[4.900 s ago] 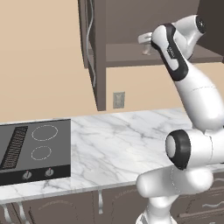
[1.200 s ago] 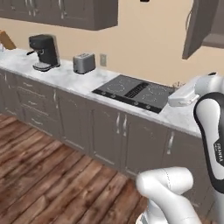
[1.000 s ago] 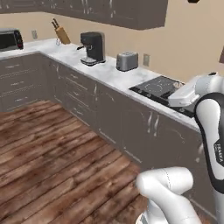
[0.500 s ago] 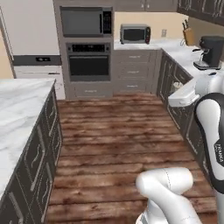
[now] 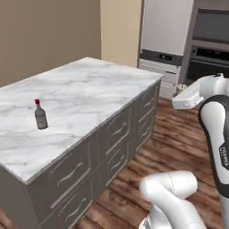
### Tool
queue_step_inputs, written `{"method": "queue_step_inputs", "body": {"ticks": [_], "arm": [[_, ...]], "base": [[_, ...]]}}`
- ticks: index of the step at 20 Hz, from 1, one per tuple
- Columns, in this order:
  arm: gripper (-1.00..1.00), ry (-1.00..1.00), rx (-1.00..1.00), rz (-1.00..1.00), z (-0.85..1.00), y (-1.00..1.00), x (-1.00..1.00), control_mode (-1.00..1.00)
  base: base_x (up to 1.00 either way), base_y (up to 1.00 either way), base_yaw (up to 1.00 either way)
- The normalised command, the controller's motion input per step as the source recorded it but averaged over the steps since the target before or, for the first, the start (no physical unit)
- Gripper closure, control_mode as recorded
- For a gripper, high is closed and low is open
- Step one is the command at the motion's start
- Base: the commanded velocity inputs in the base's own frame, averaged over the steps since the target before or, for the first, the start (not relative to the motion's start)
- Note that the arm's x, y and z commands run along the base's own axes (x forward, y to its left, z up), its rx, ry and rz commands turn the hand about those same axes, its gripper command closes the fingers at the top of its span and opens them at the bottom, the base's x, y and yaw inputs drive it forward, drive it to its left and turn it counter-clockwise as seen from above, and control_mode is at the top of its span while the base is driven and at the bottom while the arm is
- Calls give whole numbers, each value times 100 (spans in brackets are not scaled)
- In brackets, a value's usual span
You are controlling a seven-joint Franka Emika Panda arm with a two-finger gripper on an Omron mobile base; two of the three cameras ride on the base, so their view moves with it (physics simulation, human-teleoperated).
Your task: Get the candle and the liquor from the cabinet and move them to the dining counter.
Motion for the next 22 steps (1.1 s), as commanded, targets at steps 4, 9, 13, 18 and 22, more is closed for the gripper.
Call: {"method": "queue_step_inputs", "body": {"ticks": [4, 9, 13, 18, 22], "arm": [[100, 0, 0, 0, 0, 0, 0, 100], [100, 0, 0, 0, 0, 0, 0, 100], [100, 0, 0, 0, 0, 0, 0, 100], [100, 0, 0, 0, 0, 0, 0, 100], [100, 0, 0, 0, 0, 0, 0, 100]], "base": [[0, 0, 100], [0, -3, 91], [5, -11, 76], [23, -35, 43], [31, -59, 17]]}}
